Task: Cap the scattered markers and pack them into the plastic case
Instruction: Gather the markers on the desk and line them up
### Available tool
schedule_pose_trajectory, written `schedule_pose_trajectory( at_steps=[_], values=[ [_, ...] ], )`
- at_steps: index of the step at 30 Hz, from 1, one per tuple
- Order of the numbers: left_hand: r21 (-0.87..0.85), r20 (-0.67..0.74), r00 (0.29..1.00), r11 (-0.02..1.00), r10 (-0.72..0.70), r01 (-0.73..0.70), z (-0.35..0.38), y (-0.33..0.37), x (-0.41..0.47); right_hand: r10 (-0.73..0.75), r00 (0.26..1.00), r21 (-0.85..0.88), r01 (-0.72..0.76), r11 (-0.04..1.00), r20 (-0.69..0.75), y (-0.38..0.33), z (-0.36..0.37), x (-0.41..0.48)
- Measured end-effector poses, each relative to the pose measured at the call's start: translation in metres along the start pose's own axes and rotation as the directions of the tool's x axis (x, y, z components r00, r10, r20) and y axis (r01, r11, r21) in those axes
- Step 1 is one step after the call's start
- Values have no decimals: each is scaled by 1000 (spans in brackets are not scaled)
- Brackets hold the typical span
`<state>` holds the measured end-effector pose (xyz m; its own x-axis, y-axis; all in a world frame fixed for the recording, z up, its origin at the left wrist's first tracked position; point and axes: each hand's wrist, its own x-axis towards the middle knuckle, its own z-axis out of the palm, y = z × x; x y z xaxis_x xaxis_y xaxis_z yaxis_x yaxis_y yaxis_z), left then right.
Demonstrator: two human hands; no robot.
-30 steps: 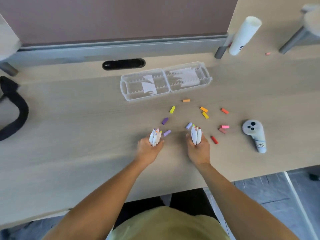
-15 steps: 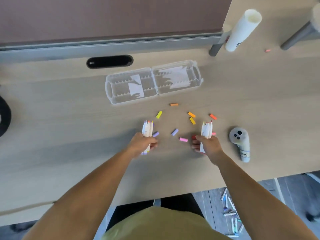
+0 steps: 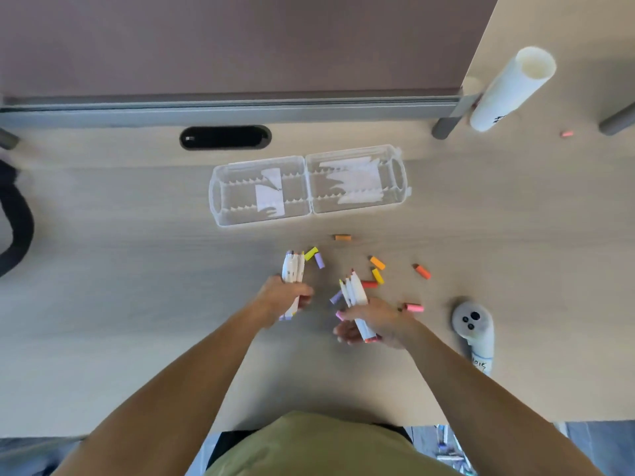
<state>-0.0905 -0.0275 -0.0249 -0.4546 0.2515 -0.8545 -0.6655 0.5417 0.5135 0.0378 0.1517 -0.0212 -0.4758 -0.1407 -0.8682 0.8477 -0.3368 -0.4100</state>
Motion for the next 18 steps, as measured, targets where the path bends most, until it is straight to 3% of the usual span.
schedule_pose_trajectory(
  at_steps=[3, 8, 12, 15, 18],
  values=[
    [-24, -23, 999, 999, -33, 32, -8, -8, -1, 52, 998, 58, -53, 997, 18, -6, 12, 14],
    [-20, -10, 999, 999, -34, 34, -14, -6, -5, -192, 962, 126, 218, 968, -193, -41, 18, 32],
    [27, 19, 1000, 999, -19, 19, -9, -3, -6, -264, 940, 133, 296, 946, -216, -55, 9, 15],
    [56, 112, 993, 998, -34, 28, 4, -1, -7, -195, 968, 130, 216, 968, -154, -33, -11, -9],
    [76, 206, 977, 996, -55, 40, 23, 2, -8, -35, 980, 167, 68, 984, -194, 2, -38, -28]
  ],
)
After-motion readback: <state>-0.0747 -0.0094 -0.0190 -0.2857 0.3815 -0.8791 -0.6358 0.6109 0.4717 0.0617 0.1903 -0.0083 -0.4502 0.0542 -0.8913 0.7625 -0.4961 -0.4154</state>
